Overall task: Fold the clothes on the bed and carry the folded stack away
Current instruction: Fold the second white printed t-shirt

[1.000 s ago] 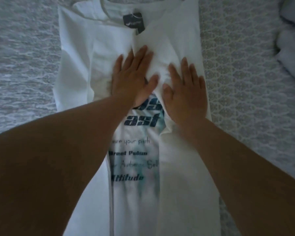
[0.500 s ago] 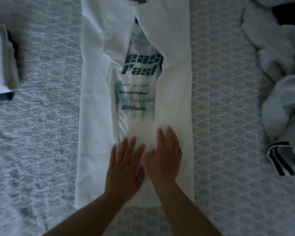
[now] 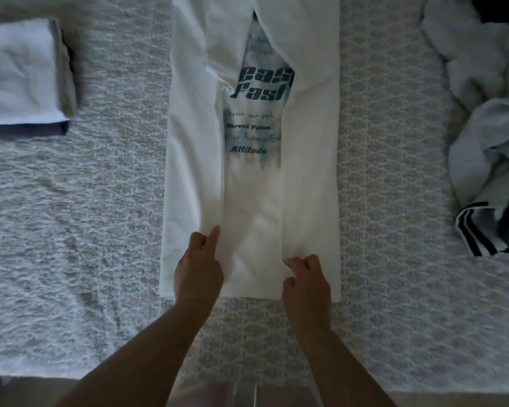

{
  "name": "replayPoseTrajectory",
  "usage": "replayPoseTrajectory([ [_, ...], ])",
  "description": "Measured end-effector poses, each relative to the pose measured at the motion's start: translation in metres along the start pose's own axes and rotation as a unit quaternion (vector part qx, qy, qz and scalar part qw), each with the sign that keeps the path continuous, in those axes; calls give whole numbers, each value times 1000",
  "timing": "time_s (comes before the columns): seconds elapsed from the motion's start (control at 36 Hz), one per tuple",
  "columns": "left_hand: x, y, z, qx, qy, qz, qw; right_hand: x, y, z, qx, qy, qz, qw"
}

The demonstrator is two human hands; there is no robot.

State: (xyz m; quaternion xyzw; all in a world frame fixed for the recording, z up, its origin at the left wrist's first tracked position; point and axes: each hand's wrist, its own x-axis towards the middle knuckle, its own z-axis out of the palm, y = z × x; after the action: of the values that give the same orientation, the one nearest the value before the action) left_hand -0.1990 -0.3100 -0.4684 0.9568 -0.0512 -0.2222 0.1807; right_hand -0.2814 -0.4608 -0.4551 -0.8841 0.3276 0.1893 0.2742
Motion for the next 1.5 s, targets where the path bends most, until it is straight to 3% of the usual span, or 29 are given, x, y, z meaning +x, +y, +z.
replayPoseTrajectory([
  [0.19,-6,-7,0,90,-32,-19,995,-7,-2,7,-23,-8,4,1000],
  [0.28,-9,-2,5,26,-75,-40,996,-11,0,10,-1,-3,17,1000],
  [0.36,-15,-1,8,-53,-76,17,996,-18,2,13,35,2,24,999],
  [0.44,-23,-4,7,-107,-15,59,992,-19,2,15,48,8,28,998],
  [0.58,-21,-9,3,-72,121,25,990,-15,-13,16,-10,63,-13,998],
  [0.64,-15,-11,1,-66,152,-12,986,-8,-26,17,-1,75,-61,995],
  [0.69,-5,-15,-2,-65,163,-107,979,4,-42,20,25,33,-87,995],
  [0.75,6,-22,-6,-50,142,-218,964,20,-58,27,41,3,-80,996],
  [0.81,13,-30,-10,-32,118,-257,959,35,-72,33,30,6,-47,998],
  [1.06,23,-53,-24,-25,41,-276,960,60,-110,36,-14,-22,-1,1000],
  [1.19,23,-56,-26,1,34,-251,967,62,-103,23,16,15,31,999],
  [1.28,22,-56,-25,2,34,-249,968,62,-99,23,-30,17,19,999],
  [1.44,23,-57,-22,-4,36,-258,966,52,-120,42,-30,-56,-25,998],
  [1.5,24,-57,-22,2,33,-257,966,50,-121,44,-31,-39,-26,998],
])
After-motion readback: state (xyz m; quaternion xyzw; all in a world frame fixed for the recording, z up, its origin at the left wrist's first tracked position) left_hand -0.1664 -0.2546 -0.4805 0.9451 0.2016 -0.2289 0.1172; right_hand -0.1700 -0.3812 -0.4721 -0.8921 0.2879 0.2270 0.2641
